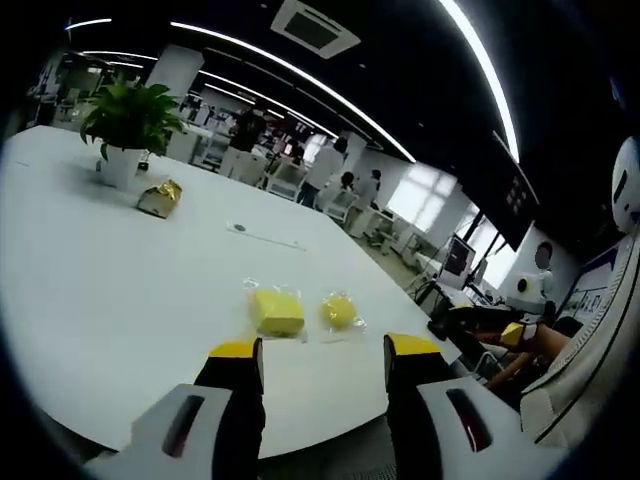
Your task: Compare the silicone blocks by pressing each to a similar depth, holding the contact briefly, and releasing to observe deformation and rebound differences across the visible hardness samples.
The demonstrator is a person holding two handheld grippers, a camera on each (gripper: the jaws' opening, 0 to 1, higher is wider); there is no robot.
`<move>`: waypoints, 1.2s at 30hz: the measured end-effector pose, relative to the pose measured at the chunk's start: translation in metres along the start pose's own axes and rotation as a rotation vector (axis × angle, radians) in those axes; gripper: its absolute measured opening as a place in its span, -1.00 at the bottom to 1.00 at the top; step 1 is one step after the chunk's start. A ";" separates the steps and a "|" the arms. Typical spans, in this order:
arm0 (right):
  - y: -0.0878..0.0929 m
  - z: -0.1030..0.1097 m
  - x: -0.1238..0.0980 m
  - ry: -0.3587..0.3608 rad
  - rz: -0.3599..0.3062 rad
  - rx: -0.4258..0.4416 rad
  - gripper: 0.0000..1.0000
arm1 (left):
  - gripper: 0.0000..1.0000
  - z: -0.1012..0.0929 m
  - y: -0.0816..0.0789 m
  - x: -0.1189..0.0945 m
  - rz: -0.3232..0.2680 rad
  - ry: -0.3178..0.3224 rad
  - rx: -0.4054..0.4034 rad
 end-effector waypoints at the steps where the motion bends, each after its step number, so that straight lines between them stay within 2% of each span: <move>1: 0.000 0.000 0.000 0.001 0.005 0.002 0.41 | -0.06 0.000 0.000 0.000 -0.001 0.001 -0.002; 4: 0.000 0.000 -0.001 0.005 0.005 0.004 0.48 | -0.08 0.001 0.000 0.000 0.002 -0.004 -0.001; 5: 0.000 0.001 -0.002 -0.007 0.001 -0.007 0.43 | -0.08 0.002 0.000 0.000 0.002 -0.006 -0.002; 7: -0.001 -0.001 -0.003 0.018 -0.008 -0.046 0.27 | -0.09 0.002 -0.001 0.000 0.002 -0.008 -0.007; 8: -0.001 0.000 -0.004 -0.002 -0.014 -0.056 0.11 | -0.10 0.003 -0.001 0.000 0.002 -0.009 -0.007; 9: -0.001 0.004 -0.005 -0.050 -0.025 -0.064 -0.14 | -0.11 0.003 -0.001 0.000 0.002 -0.010 -0.008; 10: -0.001 0.003 -0.005 -0.035 -0.021 -0.060 -0.23 | -0.11 0.004 -0.001 0.000 0.002 -0.012 -0.009; 11: -0.002 0.003 -0.005 -0.024 -0.027 -0.069 -0.20 | -0.11 0.004 -0.001 0.000 0.002 -0.015 -0.010; 13: -0.003 0.001 -0.005 0.002 -0.056 -0.079 0.03 | -0.12 0.005 -0.001 0.000 0.003 -0.016 -0.011; 14: -0.004 0.001 -0.006 0.005 -0.063 -0.093 0.05 | -0.13 0.005 0.000 0.001 0.006 -0.018 -0.011; 17: -0.004 0.001 -0.007 -0.006 -0.052 -0.094 -0.12 | -0.14 0.005 0.001 0.001 0.009 -0.019 -0.013; 19: -0.003 0.001 -0.007 -0.007 -0.043 -0.108 -0.14 | -0.15 0.005 0.002 0.002 0.013 -0.020 -0.013; 20: -0.003 0.001 -0.007 -0.006 -0.039 -0.103 -0.09 | -0.15 0.005 0.002 0.002 0.015 -0.020 -0.013; 23: -0.001 -0.001 -0.006 0.015 -0.022 -0.083 0.34 | -0.14 0.004 0.002 0.002 0.017 -0.012 -0.008; 26: -0.001 -0.002 -0.006 0.023 -0.020 -0.079 0.52 | -0.10 0.003 0.001 0.001 0.010 -0.005 -0.003; 32: -0.001 -0.005 -0.009 0.021 -0.013 -0.041 0.50 | -0.05 0.003 -0.001 -0.003 -0.005 -0.001 -0.002; 36: 0.001 -0.005 -0.009 0.030 -0.008 -0.012 0.63 | -0.06 0.005 0.000 -0.005 0.001 -0.010 -0.001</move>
Point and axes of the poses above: the point that each gripper's makers call its tool centre point, and the gripper's own axes: x roughly forward along the fingers, z roughly to its left, y roughly out of its underside, the point moved 7 cm from there along -x, roughly backward along the fingers, and after that the axes turned 14 degrees about -x, right-handed, at the moved point
